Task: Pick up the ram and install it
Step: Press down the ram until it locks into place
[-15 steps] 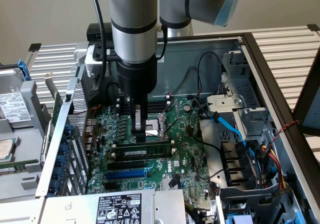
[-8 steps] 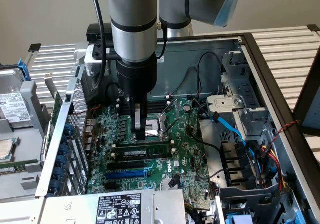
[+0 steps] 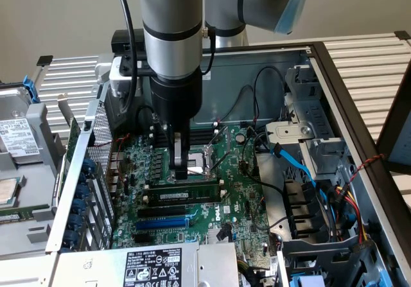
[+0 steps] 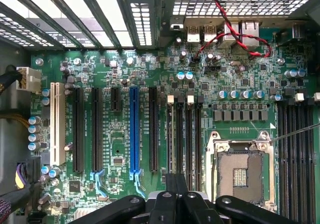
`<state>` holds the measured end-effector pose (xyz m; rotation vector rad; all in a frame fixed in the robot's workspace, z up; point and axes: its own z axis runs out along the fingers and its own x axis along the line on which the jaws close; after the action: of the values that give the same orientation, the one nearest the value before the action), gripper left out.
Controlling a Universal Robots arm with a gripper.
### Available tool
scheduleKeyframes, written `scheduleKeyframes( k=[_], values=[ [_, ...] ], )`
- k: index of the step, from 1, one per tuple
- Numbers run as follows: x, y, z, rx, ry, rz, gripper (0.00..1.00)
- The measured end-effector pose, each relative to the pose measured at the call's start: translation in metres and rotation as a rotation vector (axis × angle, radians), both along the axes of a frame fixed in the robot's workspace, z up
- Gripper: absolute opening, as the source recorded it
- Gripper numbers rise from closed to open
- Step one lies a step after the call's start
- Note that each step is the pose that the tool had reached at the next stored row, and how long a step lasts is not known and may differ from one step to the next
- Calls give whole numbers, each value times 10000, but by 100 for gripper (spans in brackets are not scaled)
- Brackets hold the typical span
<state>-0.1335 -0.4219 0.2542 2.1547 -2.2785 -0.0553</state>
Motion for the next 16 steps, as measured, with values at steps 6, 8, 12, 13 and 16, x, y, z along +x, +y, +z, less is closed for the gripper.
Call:
scheduleKeyframes(
  k=[6, 8, 12, 13, 16],
  values=[
    [8, 1, -2, 3, -2, 0, 10],
    [14, 1, -9, 4, -4, 0, 10],
    [37, 1, -40, 1, -4, 0, 10],
    [53, 2, -47, 0, -4, 0, 10],
    [73, 6, -66, 1, -5, 0, 10]
  ],
)
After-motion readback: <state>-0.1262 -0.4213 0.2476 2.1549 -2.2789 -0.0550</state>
